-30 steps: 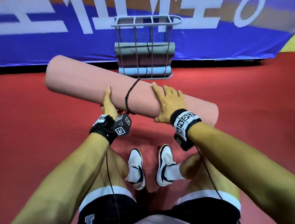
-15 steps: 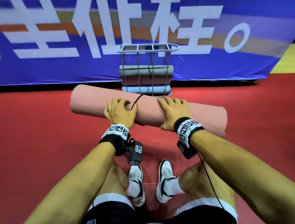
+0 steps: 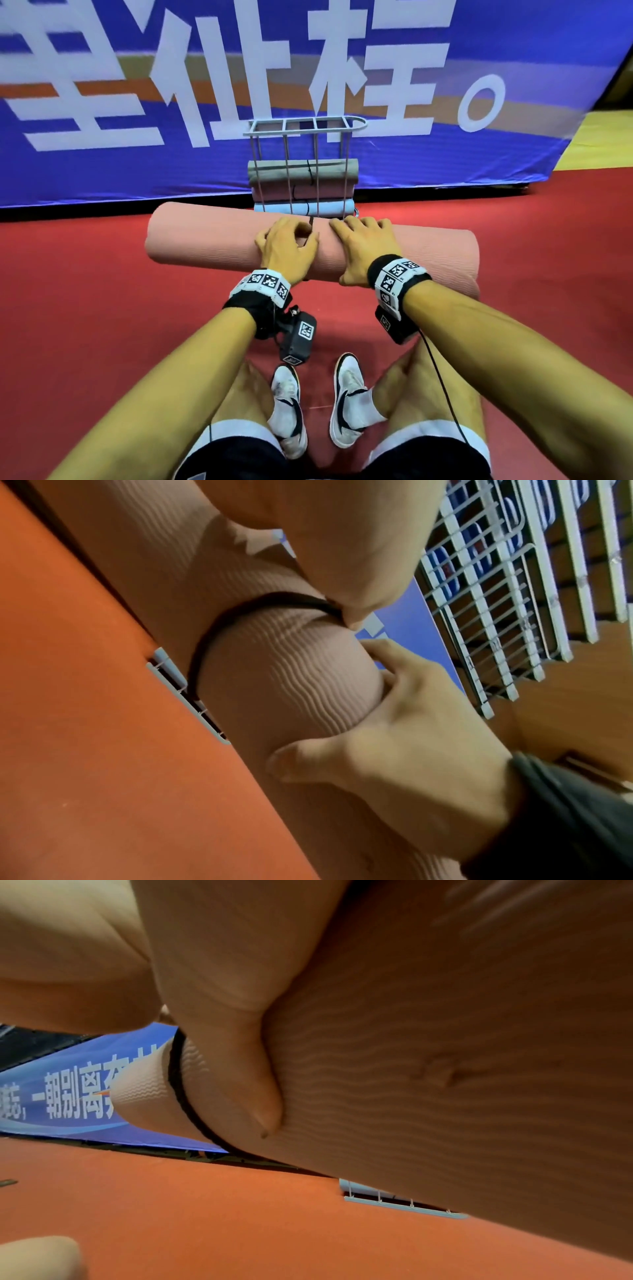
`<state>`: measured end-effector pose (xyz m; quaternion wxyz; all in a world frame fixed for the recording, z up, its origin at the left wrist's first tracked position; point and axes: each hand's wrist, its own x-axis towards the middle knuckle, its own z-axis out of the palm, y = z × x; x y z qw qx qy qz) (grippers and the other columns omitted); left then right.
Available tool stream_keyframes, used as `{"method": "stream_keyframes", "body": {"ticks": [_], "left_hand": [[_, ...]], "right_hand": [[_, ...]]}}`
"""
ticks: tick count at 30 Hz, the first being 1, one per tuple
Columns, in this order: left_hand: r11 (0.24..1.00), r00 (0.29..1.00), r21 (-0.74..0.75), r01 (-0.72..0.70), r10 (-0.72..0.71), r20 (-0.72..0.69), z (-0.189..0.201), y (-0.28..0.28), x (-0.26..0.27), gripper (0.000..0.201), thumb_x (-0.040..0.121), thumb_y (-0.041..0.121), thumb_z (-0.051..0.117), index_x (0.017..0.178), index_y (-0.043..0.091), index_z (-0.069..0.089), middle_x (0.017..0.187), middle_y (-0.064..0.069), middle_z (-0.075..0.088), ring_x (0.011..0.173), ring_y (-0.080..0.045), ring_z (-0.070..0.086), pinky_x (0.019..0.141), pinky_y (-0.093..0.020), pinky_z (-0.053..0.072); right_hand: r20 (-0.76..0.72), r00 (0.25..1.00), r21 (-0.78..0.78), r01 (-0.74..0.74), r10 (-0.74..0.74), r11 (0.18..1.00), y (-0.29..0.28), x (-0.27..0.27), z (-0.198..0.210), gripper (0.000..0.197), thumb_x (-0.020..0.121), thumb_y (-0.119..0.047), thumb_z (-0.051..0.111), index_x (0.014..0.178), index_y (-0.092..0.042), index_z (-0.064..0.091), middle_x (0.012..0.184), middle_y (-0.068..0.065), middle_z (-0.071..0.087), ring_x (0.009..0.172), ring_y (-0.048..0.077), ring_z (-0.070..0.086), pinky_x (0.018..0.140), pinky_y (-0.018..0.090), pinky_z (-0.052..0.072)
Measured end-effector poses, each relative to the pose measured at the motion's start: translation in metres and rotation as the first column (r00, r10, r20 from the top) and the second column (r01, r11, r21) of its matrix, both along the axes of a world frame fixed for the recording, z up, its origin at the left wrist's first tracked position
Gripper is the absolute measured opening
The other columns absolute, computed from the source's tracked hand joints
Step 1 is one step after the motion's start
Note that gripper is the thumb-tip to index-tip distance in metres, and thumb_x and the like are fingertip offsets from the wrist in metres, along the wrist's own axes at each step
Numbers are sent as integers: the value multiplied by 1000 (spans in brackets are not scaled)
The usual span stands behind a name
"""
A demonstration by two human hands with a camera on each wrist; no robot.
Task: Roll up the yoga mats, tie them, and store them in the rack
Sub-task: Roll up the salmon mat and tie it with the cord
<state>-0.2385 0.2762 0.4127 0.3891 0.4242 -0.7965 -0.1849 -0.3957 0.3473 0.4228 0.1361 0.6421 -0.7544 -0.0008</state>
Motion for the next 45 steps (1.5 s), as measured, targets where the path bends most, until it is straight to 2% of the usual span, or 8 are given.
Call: {"method": "stream_keyframes", "body": {"ticks": [4,8,13,21,30,35,39,45], "left_hand": [[985,946,-131,114,-67,317,7,-13,37,94,61,71,72,138,24,49,136,4,56,129,-21,49,109,-48,32],[967,673,-215,137,69,736,9,-22,57,133,48,78,81,154,31,17,164,-2,17,153,-25,16,119,-60,17],[930,524,-303,209,155,838,18,-22,55,137,49,84,76,156,32,7,167,-8,9,155,-31,7,117,-68,5],[952,520,-185,245,32,854,10,-29,46,134,43,85,70,155,33,20,150,7,44,133,-22,47,106,-46,38],[977,421,68,200,-148,895,-40,-91,20,127,43,81,69,152,37,23,143,9,53,122,-26,56,95,-45,44],[965,348,209,162,-254,902,-72,-141,0,124,46,78,70,153,37,23,145,9,52,122,-26,56,93,-42,42],[954,306,275,123,-300,903,-36,-169,-5,123,45,77,70,152,37,25,141,10,54,118,-26,58,92,-42,42],[945,311,319,73,-325,893,110,-195,-1,126,46,82,65,154,33,22,147,6,51,123,-26,55,100,-46,43]], "right_hand": [[-8,1000,11,-18,18,1000,9,-7,11,110,48,-59,80,143,-31,34,131,-4,54,116,28,54,95,46,37],[-16,998,35,-53,53,998,17,-9,20,115,48,-65,80,146,-32,30,134,-5,53,118,27,53,97,46,37],[-13,993,78,-117,119,990,22,-12,27,119,47,-68,82,148,-33,30,135,-7,53,117,26,53,96,45,35],[31,983,149,-184,182,972,8,-30,17,122,46,-64,83,150,-32,30,140,-4,50,125,26,51,103,46,36],[93,991,347,-121,94,930,-54,-41,-60,144,54,-71,85,159,-33,-7,168,6,7,154,30,11,117,69,11],[190,974,423,-197,127,884,-117,-51,-98,124,63,-69,78,159,-31,9,161,4,28,146,29,28,117,58,22],[215,966,473,-229,140,851,-149,-57,-63,121,57,-74,72,156,-33,15,153,1,37,135,29,39,108,49,31],[247,959,508,-249,138,825,-181,-59,90,121,57,-74,73,157,-33,17,154,0,37,136,27,39,110,48,29]]}}
